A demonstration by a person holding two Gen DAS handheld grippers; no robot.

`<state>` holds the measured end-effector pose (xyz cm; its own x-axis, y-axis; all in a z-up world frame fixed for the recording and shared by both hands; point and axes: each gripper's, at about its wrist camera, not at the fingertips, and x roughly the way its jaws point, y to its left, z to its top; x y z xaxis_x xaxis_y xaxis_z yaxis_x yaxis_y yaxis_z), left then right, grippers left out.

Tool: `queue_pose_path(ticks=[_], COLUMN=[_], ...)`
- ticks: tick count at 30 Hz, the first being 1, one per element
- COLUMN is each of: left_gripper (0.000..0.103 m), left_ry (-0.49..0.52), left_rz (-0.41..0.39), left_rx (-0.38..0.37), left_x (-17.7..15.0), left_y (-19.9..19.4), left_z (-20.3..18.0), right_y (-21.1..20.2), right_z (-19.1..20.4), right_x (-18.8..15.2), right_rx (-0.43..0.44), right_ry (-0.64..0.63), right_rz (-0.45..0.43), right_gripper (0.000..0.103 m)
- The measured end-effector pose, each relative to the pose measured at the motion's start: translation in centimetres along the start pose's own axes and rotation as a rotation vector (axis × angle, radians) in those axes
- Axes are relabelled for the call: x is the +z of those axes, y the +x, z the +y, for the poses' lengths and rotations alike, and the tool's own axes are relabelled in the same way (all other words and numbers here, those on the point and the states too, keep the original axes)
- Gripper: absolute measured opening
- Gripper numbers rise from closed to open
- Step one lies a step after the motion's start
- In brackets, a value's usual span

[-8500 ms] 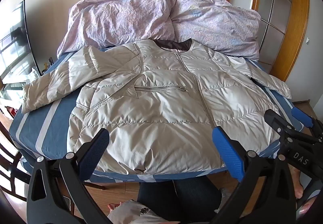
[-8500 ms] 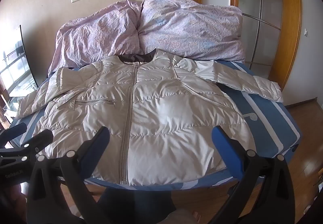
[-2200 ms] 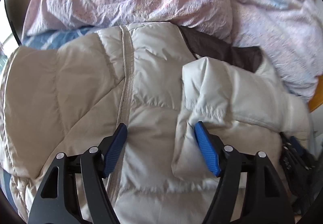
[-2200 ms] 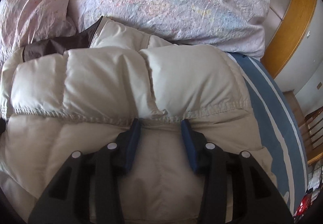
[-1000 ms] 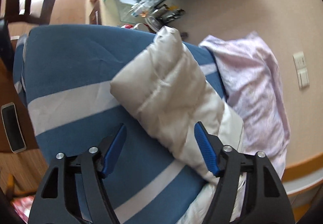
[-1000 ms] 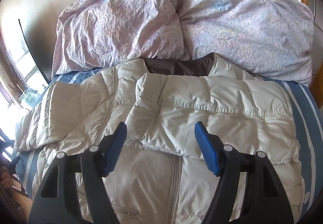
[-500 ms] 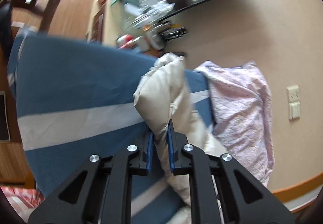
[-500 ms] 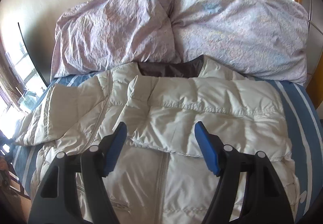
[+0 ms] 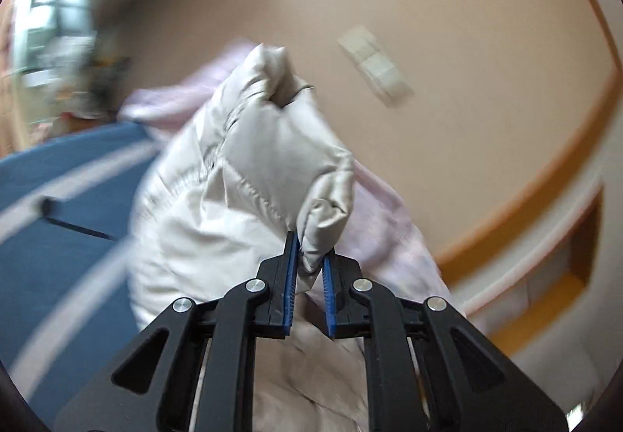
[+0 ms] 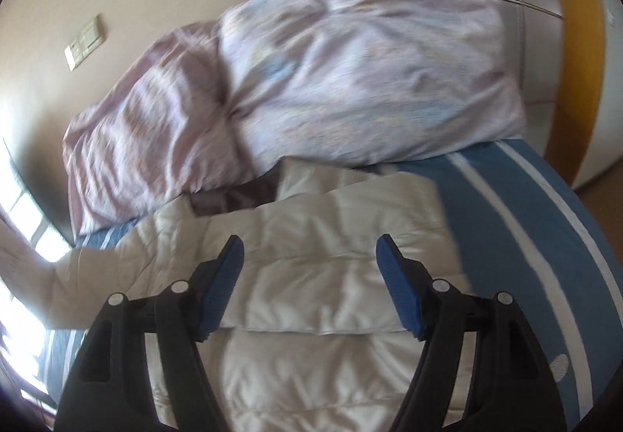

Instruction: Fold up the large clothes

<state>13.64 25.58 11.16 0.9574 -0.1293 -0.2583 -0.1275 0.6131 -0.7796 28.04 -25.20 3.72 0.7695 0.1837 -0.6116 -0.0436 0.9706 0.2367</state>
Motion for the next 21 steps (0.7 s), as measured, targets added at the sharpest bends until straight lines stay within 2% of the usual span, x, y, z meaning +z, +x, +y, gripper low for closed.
queue_pose_path(ticks=[3, 10, 14, 17, 21], left_gripper=[0.011, 0.011, 0.011, 0.011, 0.014], left_ry=[0.070, 0.160, 0.190, 0.190, 0.251], left_rz=[0.105, 0.280, 0.391, 0.490, 0.602], left_rx=[-0.083, -0.198, -0.206, -0.179, -0.135], left_x=[-2.7, -9.2, -13.4, -16.3, -19.6], left_y=[3.7, 9.8, 13.3, 16.1, 19.1], left_z=[-4.2, -9.9, -11.4, -11.2, -10.8], right_y=[-0.3, -0.4, 0.1, 0.5, 1.4], right_z=[-1.4, -3.0, -3.6, -3.8, -4.0], right_x=[0.1, 0.2, 0.2, 0.1, 0.0], right_rx=[-0.019, -0.022, -0.019, -0.022, -0.025], right_ry=[0.016, 0.010, 0.020, 0.020, 0.021], right_rz=[-0.008, -0.014, -0.009, 0.000, 0.015], right_gripper=[0.071, 0.071, 0.071, 0.071, 0.071])
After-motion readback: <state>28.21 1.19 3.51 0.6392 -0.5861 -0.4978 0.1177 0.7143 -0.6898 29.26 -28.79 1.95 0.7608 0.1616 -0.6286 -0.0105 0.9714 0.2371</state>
